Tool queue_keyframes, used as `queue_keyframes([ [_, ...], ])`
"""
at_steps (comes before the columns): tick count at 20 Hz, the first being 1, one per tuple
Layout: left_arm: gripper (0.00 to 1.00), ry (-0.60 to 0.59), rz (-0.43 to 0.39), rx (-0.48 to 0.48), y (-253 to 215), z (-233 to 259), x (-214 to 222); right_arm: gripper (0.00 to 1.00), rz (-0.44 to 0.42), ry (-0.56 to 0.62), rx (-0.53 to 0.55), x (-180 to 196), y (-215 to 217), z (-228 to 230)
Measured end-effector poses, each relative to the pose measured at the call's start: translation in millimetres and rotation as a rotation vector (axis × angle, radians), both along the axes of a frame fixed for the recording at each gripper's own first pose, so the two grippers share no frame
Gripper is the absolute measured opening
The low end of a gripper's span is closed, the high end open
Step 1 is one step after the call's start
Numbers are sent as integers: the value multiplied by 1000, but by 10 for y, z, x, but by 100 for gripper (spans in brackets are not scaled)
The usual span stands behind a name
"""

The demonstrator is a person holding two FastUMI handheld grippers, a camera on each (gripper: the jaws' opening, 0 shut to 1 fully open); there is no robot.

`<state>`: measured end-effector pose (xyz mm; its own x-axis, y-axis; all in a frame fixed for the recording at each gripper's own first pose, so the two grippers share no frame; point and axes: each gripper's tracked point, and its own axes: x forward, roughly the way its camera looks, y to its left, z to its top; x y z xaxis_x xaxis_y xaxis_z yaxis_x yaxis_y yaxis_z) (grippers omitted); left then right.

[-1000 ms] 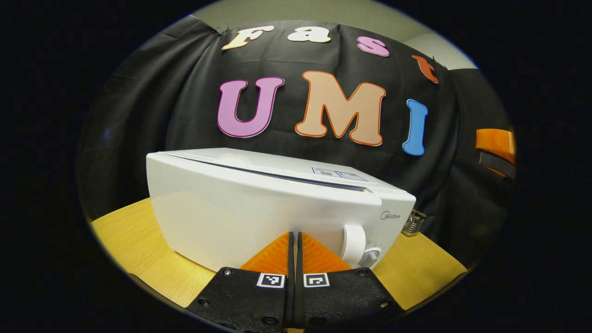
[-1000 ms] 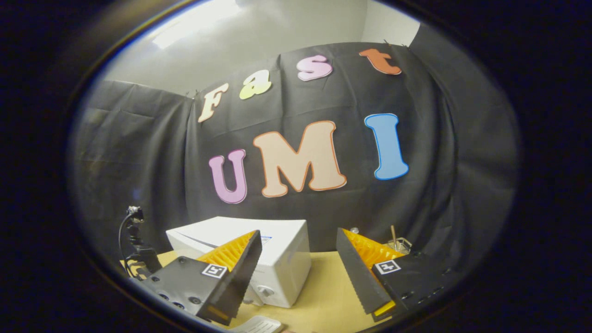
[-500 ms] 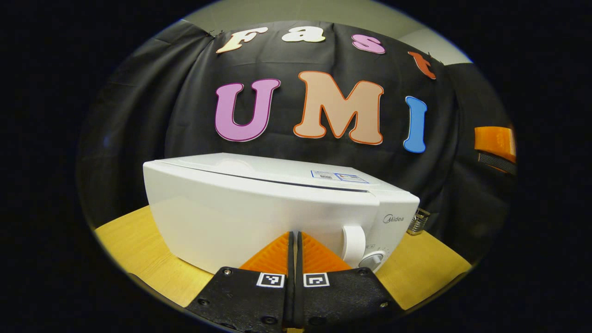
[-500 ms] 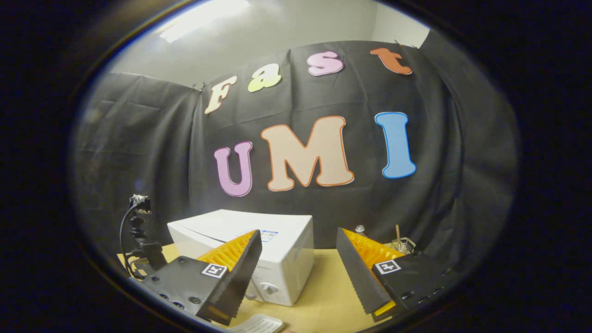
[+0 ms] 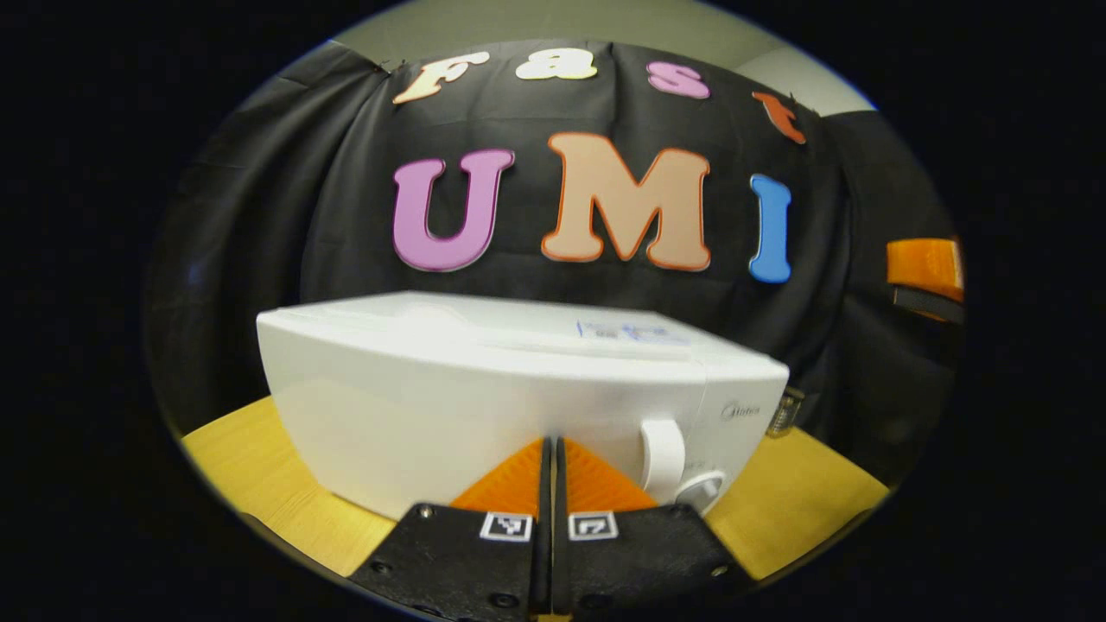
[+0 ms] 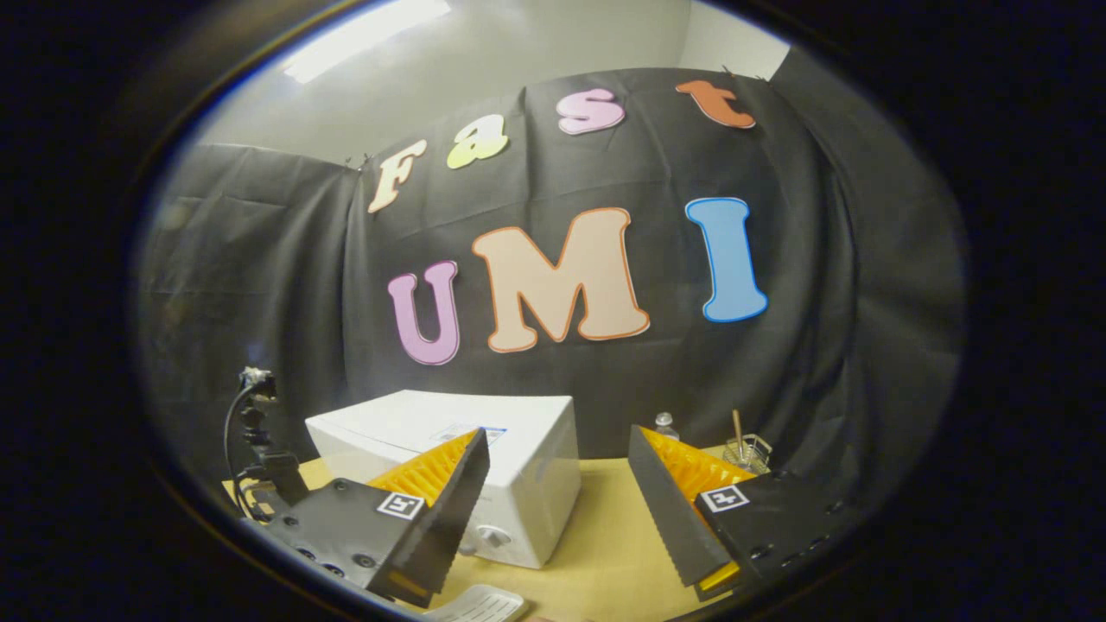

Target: Open the microwave oven with the left hand, put the food in, and close the microwave oven.

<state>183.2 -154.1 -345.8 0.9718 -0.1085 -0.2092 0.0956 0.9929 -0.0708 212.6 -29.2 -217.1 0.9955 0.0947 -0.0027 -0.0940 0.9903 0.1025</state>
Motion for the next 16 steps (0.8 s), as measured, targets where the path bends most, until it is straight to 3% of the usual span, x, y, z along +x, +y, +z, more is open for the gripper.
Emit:
queue_keyframes([
  [6,1,15,-32,1,-23,-13,-17,99,-45,15,7,52,-148,-29],
  [7,1,18,-21,7,11,-15,-19,92,-50,17,6,58,-167,-43],
  [8,1,22,-5,12,54,-7,-44,92,-53,17,1,54,-174,-45],
  [12,3,6,-31,-13,157,192,-299,91,-55,17,-2,40,-167,-34],
  [16,5,-57,-11,33,407,545,-573,92,-53,10,-4,5,-157,-4],
])
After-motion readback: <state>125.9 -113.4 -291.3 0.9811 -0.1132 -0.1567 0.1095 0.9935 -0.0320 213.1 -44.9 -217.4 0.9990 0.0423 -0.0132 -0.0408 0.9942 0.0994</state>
